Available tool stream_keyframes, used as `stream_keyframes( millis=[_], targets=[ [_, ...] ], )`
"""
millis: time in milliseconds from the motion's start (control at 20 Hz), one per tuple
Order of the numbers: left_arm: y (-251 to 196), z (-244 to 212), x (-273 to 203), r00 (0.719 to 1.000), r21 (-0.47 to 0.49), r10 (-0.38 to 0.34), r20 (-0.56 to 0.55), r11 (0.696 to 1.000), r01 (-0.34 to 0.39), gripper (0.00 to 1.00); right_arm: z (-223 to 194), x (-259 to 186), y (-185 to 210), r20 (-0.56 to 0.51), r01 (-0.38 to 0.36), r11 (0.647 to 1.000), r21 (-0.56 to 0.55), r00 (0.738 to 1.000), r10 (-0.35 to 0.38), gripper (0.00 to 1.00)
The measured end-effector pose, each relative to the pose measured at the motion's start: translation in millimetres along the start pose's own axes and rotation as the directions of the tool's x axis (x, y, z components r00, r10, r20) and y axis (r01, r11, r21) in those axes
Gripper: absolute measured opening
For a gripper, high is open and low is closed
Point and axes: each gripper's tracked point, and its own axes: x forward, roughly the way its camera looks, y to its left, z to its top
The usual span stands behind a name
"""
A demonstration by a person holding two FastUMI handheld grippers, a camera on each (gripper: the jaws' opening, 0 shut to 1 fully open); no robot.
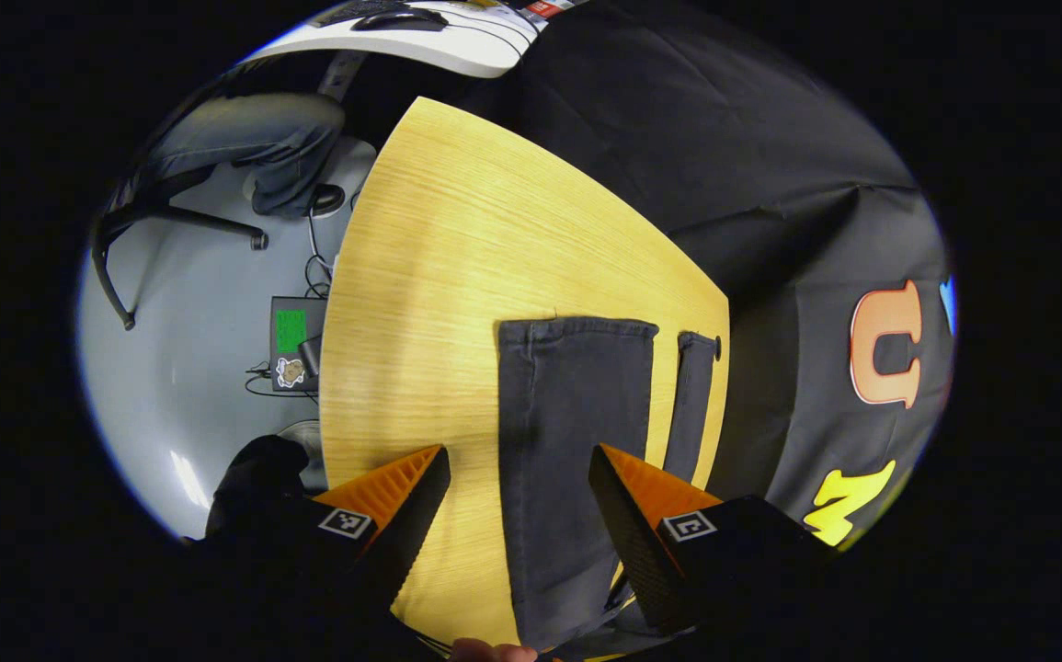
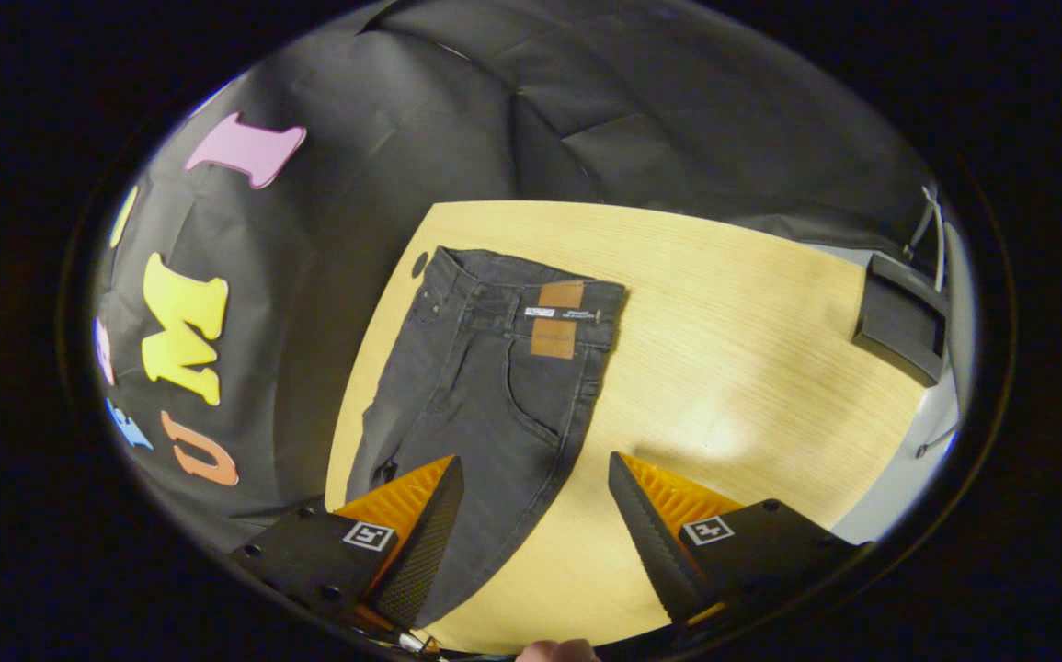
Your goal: Grasp the waist and the cuffs of the jeans and fold them to make the two legs overlap; first hold the waist and fold one-third of the jeans toward the cuffs, then hold the cuffs and fold the remaining one-third in the same direction to finish folding.
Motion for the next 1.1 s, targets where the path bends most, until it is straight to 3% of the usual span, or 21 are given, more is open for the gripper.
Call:
stream_keyframes(
  millis=[200, 300, 450, 800, 850, 900, 1000, 1050, 1100],
  targets=[
    [-13, 2, 15, 1.000, 0.021, -0.012, -0.022, 1.000, 0.012, 0.99, 14, 23, -2, 0.005, 0.014, 0.999, 0.044, 1.000, -0.014, 0.98],
    [-22, 4, 22, 0.999, 0.029, -0.022, -0.025, 0.999, 0.023, 0.99, 22, 27, 0, 0.012, 0.012, 0.998, 0.063, 1.000, -0.013, 0.92],
    [-29, 6, 30, 0.999, 0.038, -0.027, -0.027, 0.999, 0.028, 0.99, 31, 36, 7, 0.014, 0.005, 0.996, 0.092, 1.000, -0.006, 0.95],
    [-49, 2, 46, 0.998, 0.041, -0.033, -0.057, 0.999, 0.036, 0.98, 38, 44, 14, 0.018, 0.009, 0.990, 0.139, 1.000, -0.012, 0.92],
    [-52, 1, 49, 0.997, 0.056, -0.025, -0.069, 0.998, 0.029, 0.98, 38, 43, 14, 0.006, 0.020, 0.989, 0.147, 1.000, -0.021, 0.95],
    [-53, 1, 51, 0.997, 0.070, -0.019, -0.078, 0.997, 0.025, 0.98, 38, 45, 14, -0.006, 0.036, 0.989, 0.146, 0.999, -0.036, 0.92],
    [-55, -1, 58, 0.996, 0.090, 0.014, -0.093, 0.996, -0.005, 0.95, 36, 46, 10, -0.038, 0.106, 0.987, 0.121, 0.994, -0.103, 0.94],
    [-54, -2, 61, 0.994, 0.095, 0.036, -0.098, 0.995, -0.027, 0.92, 36, 49, 5, -0.047, 0.149, 0.983, 0.109, 0.988, -0.145, 0.80],
    [-55, -3, 63, 0.994, 0.093, 0.045, -0.104, 0.995, -0.036, 0.81, 36, 49, 4, -0.051, 0.174, 0.979, 0.104, 0.984, -0.169, 0.75]
  ],
)
